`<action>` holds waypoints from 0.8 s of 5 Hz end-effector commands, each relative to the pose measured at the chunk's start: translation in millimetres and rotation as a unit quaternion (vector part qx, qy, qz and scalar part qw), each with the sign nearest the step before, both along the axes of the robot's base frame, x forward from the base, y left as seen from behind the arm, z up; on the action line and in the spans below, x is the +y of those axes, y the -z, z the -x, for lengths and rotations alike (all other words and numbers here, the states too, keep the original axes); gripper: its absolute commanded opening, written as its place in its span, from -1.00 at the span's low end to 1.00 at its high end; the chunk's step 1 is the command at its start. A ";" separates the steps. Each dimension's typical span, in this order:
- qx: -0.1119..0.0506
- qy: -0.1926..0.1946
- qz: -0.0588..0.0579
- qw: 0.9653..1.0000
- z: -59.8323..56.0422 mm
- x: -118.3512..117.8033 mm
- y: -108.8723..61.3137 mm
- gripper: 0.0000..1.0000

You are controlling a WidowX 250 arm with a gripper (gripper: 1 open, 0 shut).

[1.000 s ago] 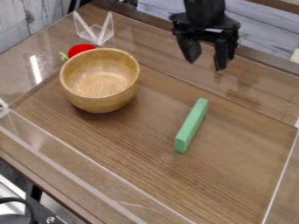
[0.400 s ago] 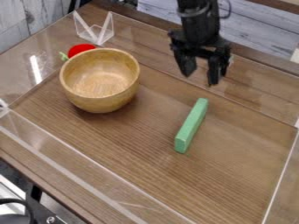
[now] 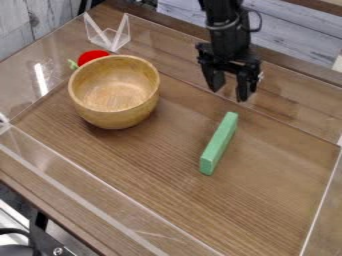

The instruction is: Remove the green block from the brown bowl and put it on the table

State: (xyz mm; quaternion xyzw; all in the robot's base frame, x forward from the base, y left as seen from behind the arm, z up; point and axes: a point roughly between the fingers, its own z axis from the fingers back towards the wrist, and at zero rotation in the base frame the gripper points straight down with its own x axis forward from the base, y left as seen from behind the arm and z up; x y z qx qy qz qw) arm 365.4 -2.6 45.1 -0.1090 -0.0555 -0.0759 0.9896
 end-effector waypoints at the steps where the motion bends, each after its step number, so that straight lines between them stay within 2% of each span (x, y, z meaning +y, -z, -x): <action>1: -0.029 0.003 -0.006 1.000 -12.2 9.7 -9.9 -1.00; 2: -0.030 -0.006 -0.005 1.000 -12.5 15.4 3.5 -1.00; 3: -0.052 -0.017 0.001 0.998 -6.1 23.7 -7.8 -1.00; 4: -0.072 -0.002 0.008 0.997 1.2 25.6 -34.0 -1.00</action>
